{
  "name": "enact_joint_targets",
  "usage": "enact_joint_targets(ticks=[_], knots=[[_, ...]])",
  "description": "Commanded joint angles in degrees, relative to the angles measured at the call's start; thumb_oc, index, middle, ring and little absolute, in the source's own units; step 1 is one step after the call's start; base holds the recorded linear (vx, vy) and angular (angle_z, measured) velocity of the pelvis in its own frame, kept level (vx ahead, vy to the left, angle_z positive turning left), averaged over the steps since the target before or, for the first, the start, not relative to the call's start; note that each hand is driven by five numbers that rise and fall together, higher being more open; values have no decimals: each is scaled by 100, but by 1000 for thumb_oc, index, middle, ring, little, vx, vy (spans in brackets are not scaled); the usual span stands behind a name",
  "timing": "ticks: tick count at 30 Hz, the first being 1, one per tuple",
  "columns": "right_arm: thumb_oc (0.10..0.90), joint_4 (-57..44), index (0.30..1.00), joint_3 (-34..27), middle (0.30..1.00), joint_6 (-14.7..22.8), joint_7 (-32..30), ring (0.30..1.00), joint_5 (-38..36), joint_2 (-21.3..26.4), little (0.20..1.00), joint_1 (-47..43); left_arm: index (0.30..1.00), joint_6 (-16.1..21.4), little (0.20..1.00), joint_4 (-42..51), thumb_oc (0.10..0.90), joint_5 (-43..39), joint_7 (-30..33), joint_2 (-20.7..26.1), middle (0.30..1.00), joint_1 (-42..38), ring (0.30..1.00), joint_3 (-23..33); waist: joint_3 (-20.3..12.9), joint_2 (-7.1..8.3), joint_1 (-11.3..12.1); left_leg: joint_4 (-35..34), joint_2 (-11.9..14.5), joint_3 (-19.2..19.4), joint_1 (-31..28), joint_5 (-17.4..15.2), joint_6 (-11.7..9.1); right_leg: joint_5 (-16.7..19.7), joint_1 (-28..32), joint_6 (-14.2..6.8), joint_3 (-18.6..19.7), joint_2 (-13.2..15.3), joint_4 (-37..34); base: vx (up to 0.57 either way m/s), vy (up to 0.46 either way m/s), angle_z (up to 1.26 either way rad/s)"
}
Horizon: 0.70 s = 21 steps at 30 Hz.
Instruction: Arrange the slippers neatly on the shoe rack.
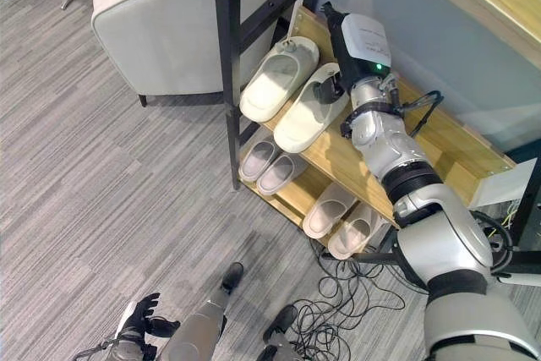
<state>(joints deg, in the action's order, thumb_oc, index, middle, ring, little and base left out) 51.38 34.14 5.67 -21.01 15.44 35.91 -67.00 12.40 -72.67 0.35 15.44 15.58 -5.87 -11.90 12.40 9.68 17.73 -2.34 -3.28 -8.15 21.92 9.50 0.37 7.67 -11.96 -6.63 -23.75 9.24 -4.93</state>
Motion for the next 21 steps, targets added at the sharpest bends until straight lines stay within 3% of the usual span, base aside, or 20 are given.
enact_joint_targets(ticks=[1, 5, 15, 21], knots=[[800, -536, 900, -663, 900, 276, -411, 900, -414, 321, 900, -289, 900, 0, 900, -249, 800, -28, -10, 162, 900, 167, 900, -40, -27, -31, -1, -233, -195, 61, -450, -453, 26, 204, 561, -288, 113, 126, 17, 0, 0, 0], [800, -949, 900, -1504, 900, 736, -585, 900, -1434, 159, 900, 186, 900, 0, 900, -240, 800, 48, -21, 136, 900, 182, 900, -40, -36, -115, -6, -241, -191, 67, -450, -462, 25, 186, 557, -300, 103, 128, 8, 1, 2, -2], [800, -1971, 900, -2621, 900, 1279, -820, 900, -1969, -35, 900, 1412, 900, -30, 900, -292, 800, 9, 82, 83, 900, 229, 900, 302, -112, -159, 41, -252, -218, 30, -495, -498, 32, 183, 631, -325, 48, 146, -2, 0, 0, 0], [800, -2918, 900, -3443, 900, 1516, -933, 900, -1841, -403, 900, 2952, 900, -7, 900, -215, 800, 135, 168, -34, 900, 269, 900, 398, -144, -138, -33, -254, -237, 11, -557, -547, 49, 231, 686, -353, 33, 144, 10, 6, 0, 3]])
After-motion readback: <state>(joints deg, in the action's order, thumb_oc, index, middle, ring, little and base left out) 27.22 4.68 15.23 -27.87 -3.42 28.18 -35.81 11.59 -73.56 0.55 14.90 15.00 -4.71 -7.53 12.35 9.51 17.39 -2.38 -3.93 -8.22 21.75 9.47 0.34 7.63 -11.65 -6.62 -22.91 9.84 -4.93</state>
